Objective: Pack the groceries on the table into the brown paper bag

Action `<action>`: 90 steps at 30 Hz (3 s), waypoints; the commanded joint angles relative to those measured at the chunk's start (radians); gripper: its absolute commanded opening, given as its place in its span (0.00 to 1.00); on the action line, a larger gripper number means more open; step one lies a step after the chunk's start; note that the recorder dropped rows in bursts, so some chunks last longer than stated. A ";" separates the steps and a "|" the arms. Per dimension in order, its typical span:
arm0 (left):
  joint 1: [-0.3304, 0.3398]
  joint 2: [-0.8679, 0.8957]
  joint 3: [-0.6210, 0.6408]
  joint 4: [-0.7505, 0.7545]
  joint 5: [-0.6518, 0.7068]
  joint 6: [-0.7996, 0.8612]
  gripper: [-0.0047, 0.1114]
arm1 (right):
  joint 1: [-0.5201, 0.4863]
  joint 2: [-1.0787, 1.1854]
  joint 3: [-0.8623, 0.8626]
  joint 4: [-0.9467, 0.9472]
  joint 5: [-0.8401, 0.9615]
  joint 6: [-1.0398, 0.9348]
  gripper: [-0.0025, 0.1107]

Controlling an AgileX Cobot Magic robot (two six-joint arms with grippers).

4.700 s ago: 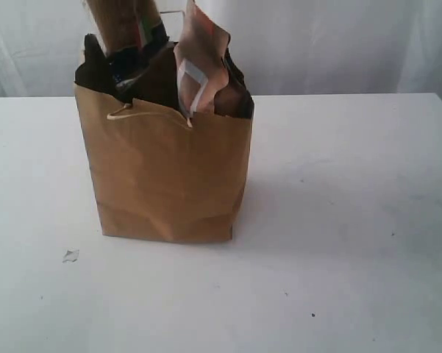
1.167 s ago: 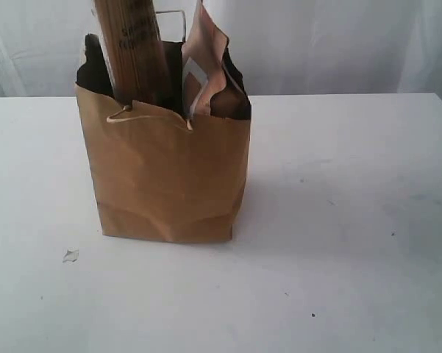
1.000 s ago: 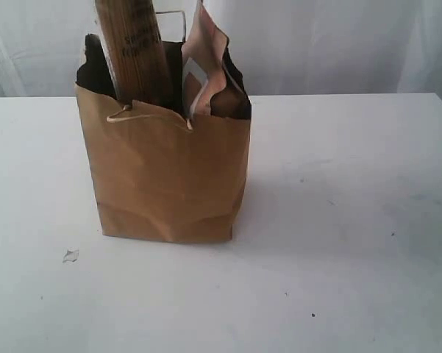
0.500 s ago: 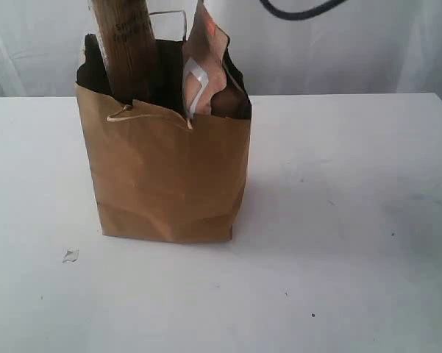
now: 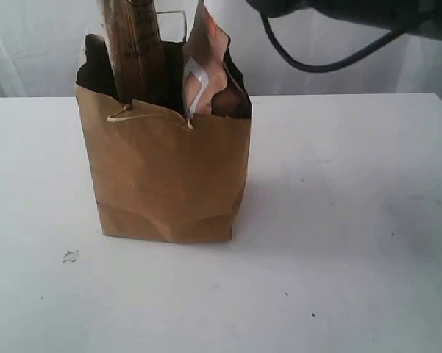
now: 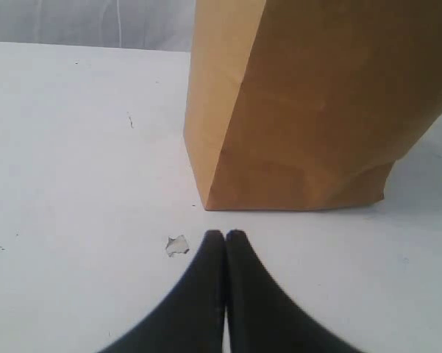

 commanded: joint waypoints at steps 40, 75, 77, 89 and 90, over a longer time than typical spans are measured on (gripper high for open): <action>0.000 -0.005 0.003 -0.007 -0.003 -0.001 0.04 | -0.024 -0.230 0.144 -0.166 0.871 0.080 0.43; 0.000 -0.005 0.003 -0.007 -0.003 -0.001 0.04 | -0.024 -0.250 0.144 -0.136 0.940 0.077 0.59; 0.000 -0.005 0.003 -0.007 -0.003 -0.001 0.04 | -0.024 -0.250 0.144 -0.132 0.940 0.077 0.59; 0.000 -0.005 0.003 -0.007 -0.003 -0.001 0.04 | -0.024 -0.250 0.144 -0.129 0.934 0.077 0.70; 0.000 -0.005 0.003 -0.007 -0.003 -0.001 0.04 | -0.024 -0.250 0.144 -0.125 0.932 0.077 0.70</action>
